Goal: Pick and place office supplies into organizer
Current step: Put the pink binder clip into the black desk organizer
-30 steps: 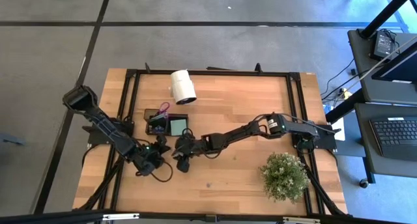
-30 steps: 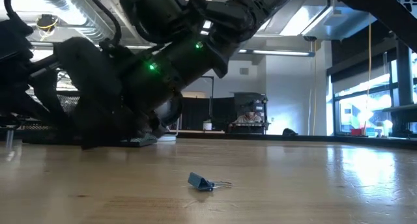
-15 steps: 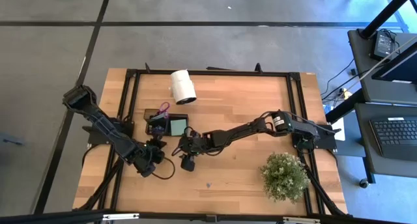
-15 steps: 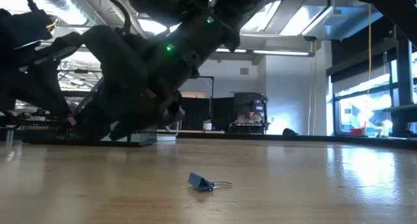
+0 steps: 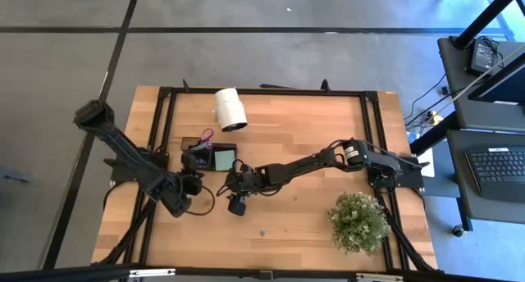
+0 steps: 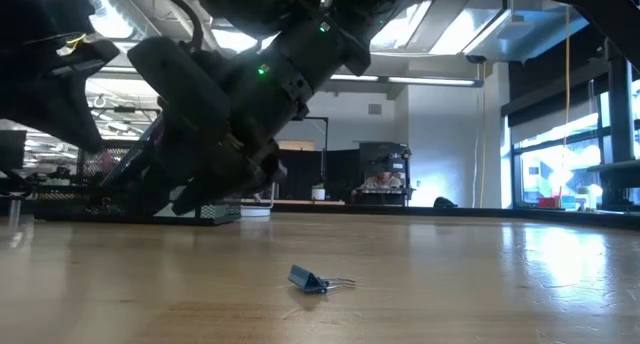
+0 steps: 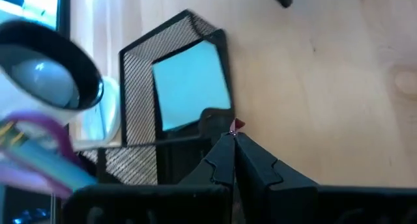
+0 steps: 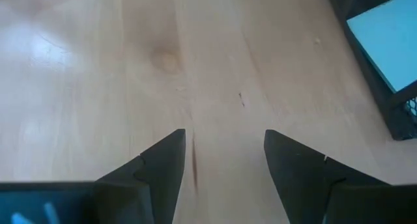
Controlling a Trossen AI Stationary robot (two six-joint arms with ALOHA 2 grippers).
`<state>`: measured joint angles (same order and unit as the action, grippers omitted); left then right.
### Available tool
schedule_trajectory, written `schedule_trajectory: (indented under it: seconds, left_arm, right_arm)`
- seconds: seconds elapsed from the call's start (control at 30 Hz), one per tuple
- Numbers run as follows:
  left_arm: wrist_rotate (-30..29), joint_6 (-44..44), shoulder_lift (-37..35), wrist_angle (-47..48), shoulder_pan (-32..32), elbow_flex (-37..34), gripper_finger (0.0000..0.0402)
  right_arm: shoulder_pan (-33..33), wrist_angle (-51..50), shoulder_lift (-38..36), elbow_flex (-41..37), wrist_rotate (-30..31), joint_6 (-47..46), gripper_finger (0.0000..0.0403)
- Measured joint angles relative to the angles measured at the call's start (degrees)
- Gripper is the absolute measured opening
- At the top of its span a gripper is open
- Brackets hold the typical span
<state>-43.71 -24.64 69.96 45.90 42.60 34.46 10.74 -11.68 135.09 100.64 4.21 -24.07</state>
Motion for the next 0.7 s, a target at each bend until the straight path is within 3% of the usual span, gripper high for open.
schedule_trajectory:
  seconds: [0.3,0.7]
  left_arm:
    - [-2.0,-12.4,-1.7,8.0,-3.6,-0.1,0.0002]
    - [4.9,-12.3,-1.6,8.2,-12.5,-0.4,0.0002]
  right_arm:
    - [0.0,-0.2,0.0,0.0,0.0,-0.9,0.0213]
    - [0.0,-0.2,0.0,0.0,0.0,-1.0,0.0213]
